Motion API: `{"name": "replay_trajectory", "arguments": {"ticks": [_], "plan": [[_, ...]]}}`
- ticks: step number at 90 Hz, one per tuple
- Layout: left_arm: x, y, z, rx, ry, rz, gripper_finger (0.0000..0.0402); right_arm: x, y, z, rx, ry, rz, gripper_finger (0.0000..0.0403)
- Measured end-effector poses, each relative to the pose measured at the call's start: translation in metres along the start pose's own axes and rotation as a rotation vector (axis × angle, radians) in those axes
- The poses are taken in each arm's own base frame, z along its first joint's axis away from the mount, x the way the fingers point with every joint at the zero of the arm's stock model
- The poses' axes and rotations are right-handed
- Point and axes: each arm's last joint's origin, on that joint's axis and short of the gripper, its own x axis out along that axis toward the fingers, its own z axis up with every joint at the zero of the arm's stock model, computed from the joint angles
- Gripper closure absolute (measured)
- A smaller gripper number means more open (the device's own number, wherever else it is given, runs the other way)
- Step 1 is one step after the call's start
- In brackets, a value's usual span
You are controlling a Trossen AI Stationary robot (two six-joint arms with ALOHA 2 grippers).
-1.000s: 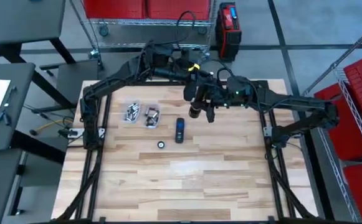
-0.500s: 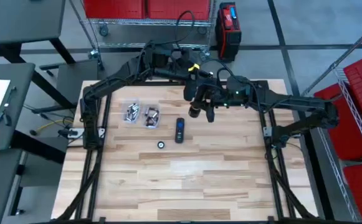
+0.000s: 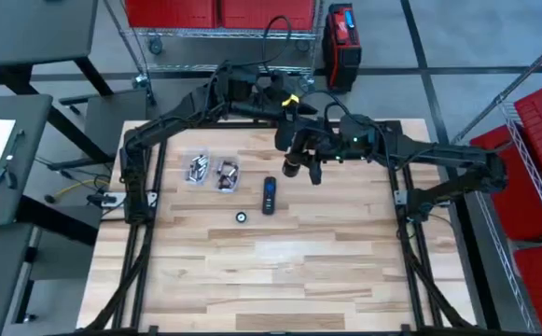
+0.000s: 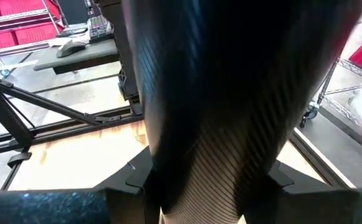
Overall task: Insert battery
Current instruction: Insert the silver battery into the flashlight battery compartment
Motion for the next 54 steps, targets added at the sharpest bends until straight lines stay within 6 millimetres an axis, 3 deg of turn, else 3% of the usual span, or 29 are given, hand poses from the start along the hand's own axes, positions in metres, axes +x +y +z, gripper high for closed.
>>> {"name": "replay_trajectory", "arguments": {"ticks": [16, 38, 54], "plan": [[-0.001, 0.0, 0.0, 0.018, 0.006, -0.001, 0.0252, -0.001, 0.0, 0.0, -0.017, 0.005, -0.001, 0.0264], [-0.023, 0.006, 0.008, 0.009, 0.055, 0.034, 0.0252, -0.008, -0.002, -0.004, -0.066, 0.063, -0.019, 0.0264], [-0.053, 0.006, 0.01, -0.028, 0.161, 0.09, 0.0251, -0.002, -0.013, -0.034, -0.05, 0.121, -0.051, 0.0264]]}}
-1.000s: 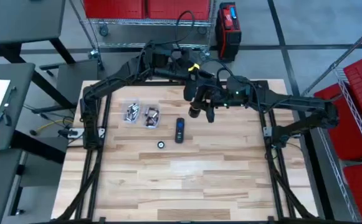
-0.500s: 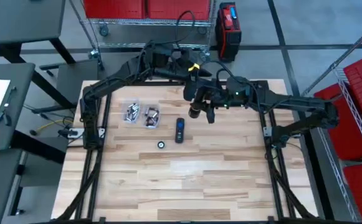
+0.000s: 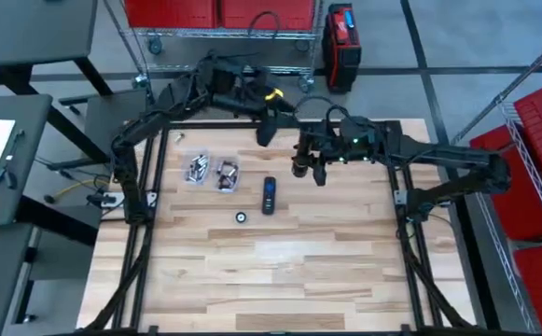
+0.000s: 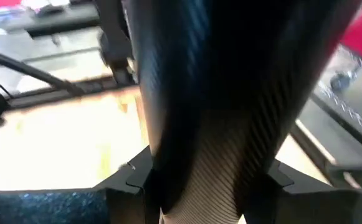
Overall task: Insert battery
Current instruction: Insert the silver battery into the flashlight battery compartment
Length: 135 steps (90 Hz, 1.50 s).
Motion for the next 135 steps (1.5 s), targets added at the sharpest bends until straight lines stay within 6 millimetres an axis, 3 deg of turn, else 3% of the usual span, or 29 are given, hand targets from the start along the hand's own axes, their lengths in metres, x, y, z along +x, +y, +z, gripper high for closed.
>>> {"name": "replay_trajectory", "arguments": {"ticks": [25, 43, 66, 87, 110, 127, 135], "plan": [[-0.038, -0.002, -0.015, -0.033, 0.209, 0.201, 0.0251, 0.02, -0.006, -0.07, 0.016, -0.057, -0.039, 0.0264], [-0.044, -0.002, -0.025, -0.069, 0.31, 0.237, 0.0251, 0.025, -0.011, -0.129, 0.019, -0.11, -0.097, 0.0264], [-0.045, -0.002, -0.029, -0.078, 0.35, 0.241, 0.0251, 0.042, -0.008, -0.17, -0.019, -0.021, -0.124, 0.0264], [-0.045, -0.002, -0.029, -0.086, 0.352, 0.243, 0.0251, 0.058, -0.002, -0.183, -0.038, -0.023, -0.1, 0.0264], [-0.045, -0.002, -0.029, -0.089, 0.354, 0.243, 0.0251, 0.057, 0.004, -0.183, -0.046, -0.022, -0.082, 0.0262], [-0.045, -0.002, -0.029, -0.081, 0.355, 0.242, 0.0251, 0.049, 0.004, -0.171, -0.047, -0.075, -0.077, 0.0141], [-0.045, -0.002, -0.029, -0.081, 0.354, 0.242, 0.0251, 0.043, 0.005, -0.162, -0.044, -0.116, -0.075, 0.0102]]}}
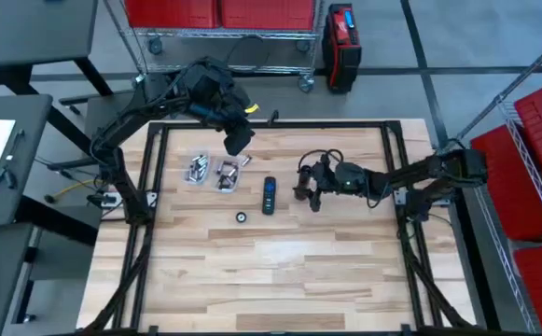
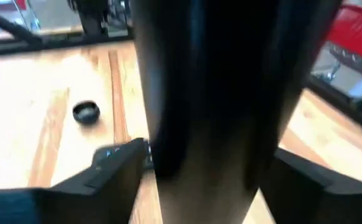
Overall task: Insert battery
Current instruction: Insert the silver battery into the flashlight battery compartment
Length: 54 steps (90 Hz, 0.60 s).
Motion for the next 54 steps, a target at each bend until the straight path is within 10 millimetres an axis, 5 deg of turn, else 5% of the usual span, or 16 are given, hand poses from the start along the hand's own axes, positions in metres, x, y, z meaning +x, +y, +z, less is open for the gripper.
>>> {"name": "replay_trajectory", "arguments": {"ticks": [54], "plan": [[0.002, 0.002, 0.001, -0.011, -0.011, 0.062, 0.0251, -0.088, -0.007, 0.101, -0.1, -0.537, -0.052, 0.0075]]}}
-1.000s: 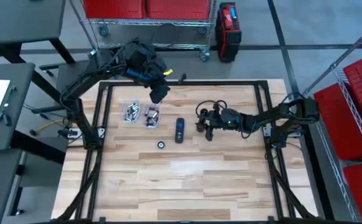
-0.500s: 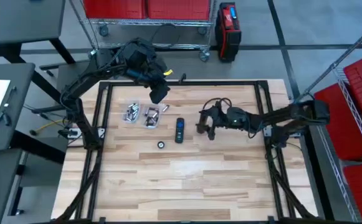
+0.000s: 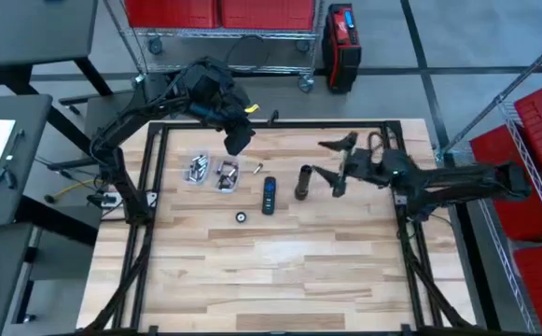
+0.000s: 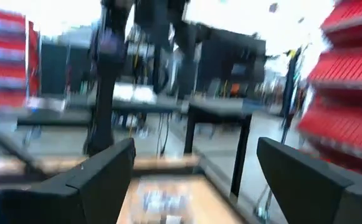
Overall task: Insert battery
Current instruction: Insert the silver battery into the flashlight battery compartment
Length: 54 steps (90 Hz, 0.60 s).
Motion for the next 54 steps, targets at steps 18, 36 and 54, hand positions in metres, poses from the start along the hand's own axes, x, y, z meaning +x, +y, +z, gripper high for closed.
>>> {"name": "replay_trajectory", "arguments": {"ticks": [18, 36, 54], "plan": [[0.065, 0.014, -0.005, -0.008, 0.145, 0.114, 0.0251, -0.003, -0.008, 0.051, -0.009, -0.153, -0.056, 0.0075], [0.172, 0.047, -0.043, 0.012, 0.424, 0.169, 0.0251, 0.003, -0.014, 0.085, 0.002, -0.001, -0.094, 0.0075], [0.246, 0.072, -0.088, -0.143, 0.46, 0.095, 0.0251, 0.003, -0.018, 0.115, 0.083, 0.124, -0.101, 0.0075]]}}
